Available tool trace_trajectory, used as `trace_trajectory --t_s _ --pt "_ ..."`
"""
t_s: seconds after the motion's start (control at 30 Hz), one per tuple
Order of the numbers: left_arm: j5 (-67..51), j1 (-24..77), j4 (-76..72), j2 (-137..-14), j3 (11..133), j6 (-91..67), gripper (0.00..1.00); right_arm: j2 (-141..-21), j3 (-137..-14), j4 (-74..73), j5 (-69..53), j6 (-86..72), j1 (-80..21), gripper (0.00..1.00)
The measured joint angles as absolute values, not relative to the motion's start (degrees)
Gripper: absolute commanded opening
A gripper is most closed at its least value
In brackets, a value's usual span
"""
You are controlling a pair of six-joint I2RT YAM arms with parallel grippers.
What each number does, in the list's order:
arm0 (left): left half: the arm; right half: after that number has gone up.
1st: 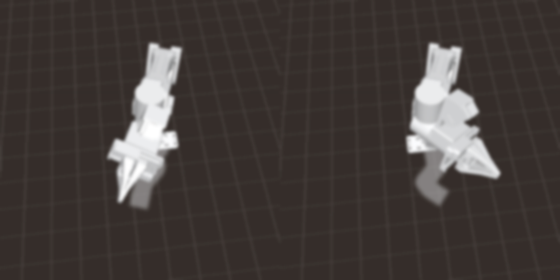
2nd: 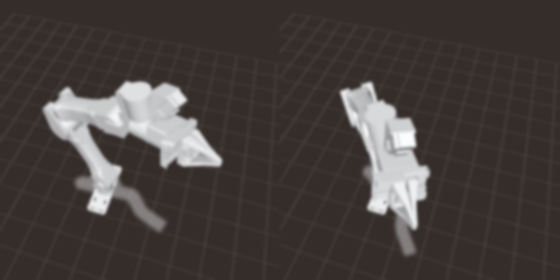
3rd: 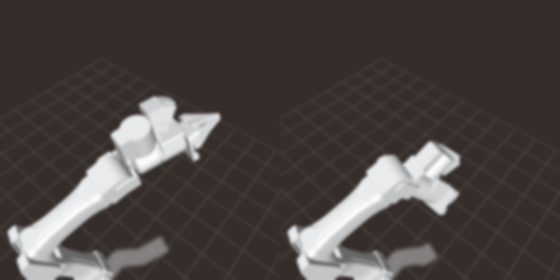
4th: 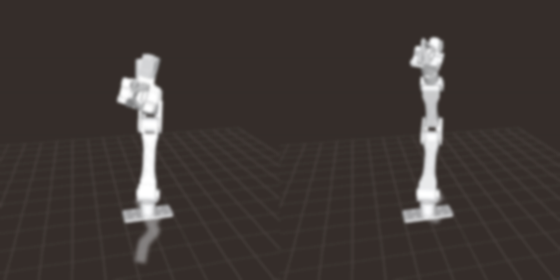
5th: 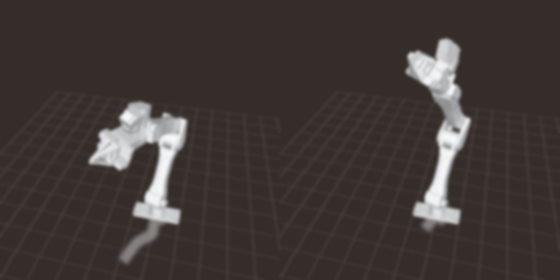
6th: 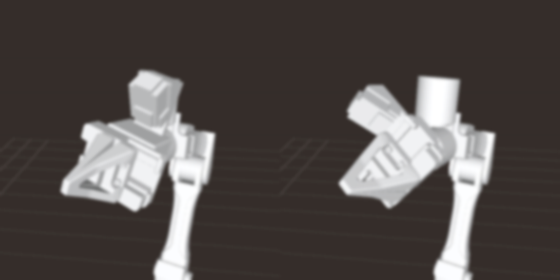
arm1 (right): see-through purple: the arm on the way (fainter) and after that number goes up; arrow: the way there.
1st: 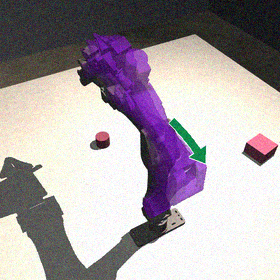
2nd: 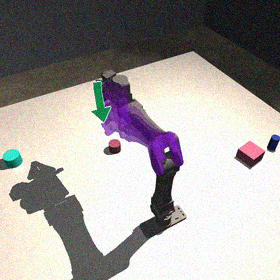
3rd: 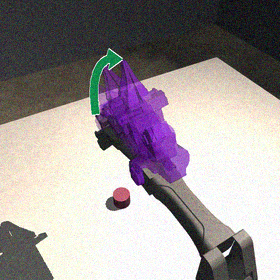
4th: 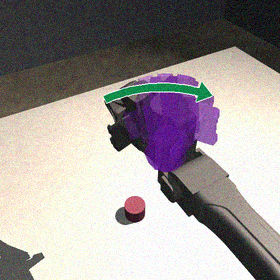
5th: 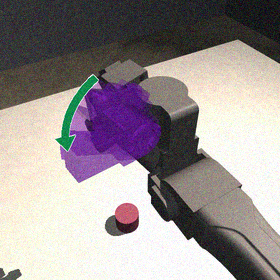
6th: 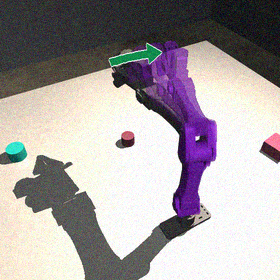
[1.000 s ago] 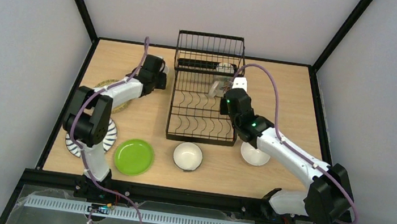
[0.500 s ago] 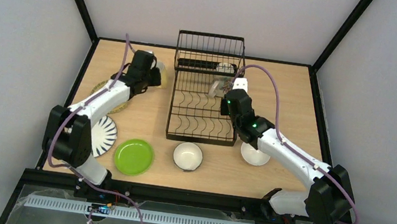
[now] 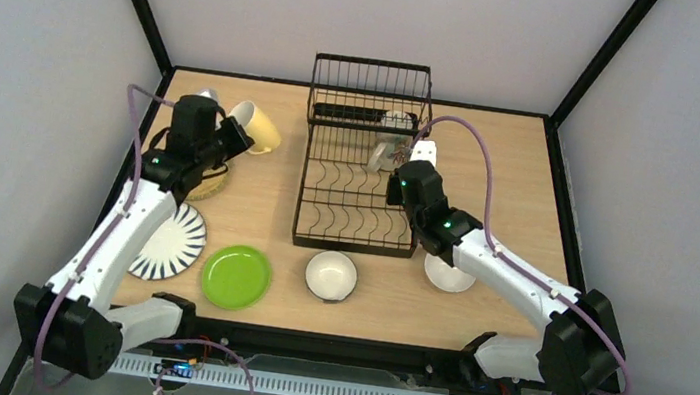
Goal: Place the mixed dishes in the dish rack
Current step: Pass from the left arm to the right
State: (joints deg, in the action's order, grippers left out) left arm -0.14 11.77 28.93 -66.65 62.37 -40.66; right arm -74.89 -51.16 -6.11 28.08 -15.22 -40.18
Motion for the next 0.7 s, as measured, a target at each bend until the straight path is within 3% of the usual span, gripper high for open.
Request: trace_trajectory --t_s 0.37,0.7 --pt "-10.3 11.5 29.2 -52.5 49.4 -58.6 0.02 -74.9 -51.2 -5.0 27.6 -17.4 -40.2 0.72" --pt "-19.7 11.5 17.7 -44.3 35.8 -77.3 0.02 -75.7 -51.2 -5.0 27.6 -18.5 -40.2 0.73"
